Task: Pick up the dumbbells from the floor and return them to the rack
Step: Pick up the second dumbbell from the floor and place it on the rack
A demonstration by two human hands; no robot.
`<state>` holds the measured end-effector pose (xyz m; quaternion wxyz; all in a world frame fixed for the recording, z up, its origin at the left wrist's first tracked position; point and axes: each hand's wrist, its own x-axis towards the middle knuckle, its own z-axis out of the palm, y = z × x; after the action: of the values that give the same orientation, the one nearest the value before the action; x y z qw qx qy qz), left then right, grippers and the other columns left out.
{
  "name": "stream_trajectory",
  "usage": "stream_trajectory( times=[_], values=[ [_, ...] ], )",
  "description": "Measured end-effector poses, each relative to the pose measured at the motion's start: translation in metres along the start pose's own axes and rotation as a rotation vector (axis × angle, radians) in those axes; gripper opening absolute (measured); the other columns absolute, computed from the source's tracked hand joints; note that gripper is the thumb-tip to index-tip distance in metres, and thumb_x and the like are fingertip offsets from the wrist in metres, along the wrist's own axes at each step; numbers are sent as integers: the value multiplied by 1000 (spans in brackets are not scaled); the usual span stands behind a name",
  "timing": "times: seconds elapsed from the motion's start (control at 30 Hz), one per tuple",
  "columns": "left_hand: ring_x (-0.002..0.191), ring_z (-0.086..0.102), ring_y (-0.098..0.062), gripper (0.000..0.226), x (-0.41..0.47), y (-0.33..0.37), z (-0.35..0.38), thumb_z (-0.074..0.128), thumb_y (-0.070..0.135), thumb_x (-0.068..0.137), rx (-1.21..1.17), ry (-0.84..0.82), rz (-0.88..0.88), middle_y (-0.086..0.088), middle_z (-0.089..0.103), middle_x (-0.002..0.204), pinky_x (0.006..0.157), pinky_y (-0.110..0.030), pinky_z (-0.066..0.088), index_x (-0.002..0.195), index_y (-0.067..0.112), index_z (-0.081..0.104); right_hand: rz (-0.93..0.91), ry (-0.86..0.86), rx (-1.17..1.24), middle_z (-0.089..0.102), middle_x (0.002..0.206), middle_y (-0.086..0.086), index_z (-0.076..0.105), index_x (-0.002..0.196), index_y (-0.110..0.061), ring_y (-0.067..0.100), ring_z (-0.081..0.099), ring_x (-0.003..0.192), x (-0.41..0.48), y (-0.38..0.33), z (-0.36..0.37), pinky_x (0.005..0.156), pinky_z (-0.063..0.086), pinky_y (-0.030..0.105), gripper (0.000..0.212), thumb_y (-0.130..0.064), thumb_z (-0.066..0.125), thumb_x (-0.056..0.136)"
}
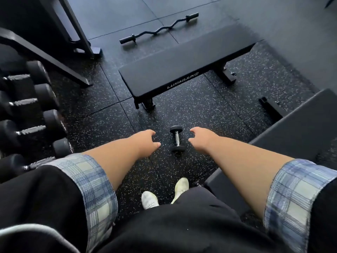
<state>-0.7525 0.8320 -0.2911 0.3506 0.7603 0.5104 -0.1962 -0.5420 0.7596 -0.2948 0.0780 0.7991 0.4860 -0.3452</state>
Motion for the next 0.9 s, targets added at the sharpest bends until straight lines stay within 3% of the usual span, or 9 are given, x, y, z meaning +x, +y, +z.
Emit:
stream_trajectory(
  times=[0.07,0.27,0.5,0.67,0.9],
  values=[
    [133,46,-27,67,20,-4,9,50,47,92,0,-37,-2,-3,42,152,106,-38,39,150,20,29,27,-39,15,47,147,10,36,148,-15,29,47,129,18,4,11,102,39,35,51,-25,46,98],
    [131,47,-27,66,86,-6,40,49,48,93,17,-162,-59,-4,44,150,106,-39,39,150,21,31,86,-125,69,46,148,8,35,148,-17,30,46,130,79,28,40,100,38,35,55,-32,49,98],
    [128,50,-26,62,182,16,67,47,47,94,-58,-249,-136,-4,47,147,104,-37,41,149,22,33,135,-198,133,59,131,8,48,135,-18,30,56,115,154,76,57,90,44,37,44,-31,53,93],
    [123,53,-25,60,276,19,97,45,46,94,-95,-283,-155,-3,51,143,100,-35,42,148,23,34,157,-206,136,56,134,8,45,140,-20,29,54,117,232,104,74,90,43,37,45,-28,52,96],
    [123,53,-25,58,422,-24,204,45,45,94,-109,-380,-185,-3,51,143,102,-33,43,147,22,36,197,-197,227,57,124,6,49,137,-25,28,58,105,348,126,185,90,49,40,42,-23,53,96]
  ],
)
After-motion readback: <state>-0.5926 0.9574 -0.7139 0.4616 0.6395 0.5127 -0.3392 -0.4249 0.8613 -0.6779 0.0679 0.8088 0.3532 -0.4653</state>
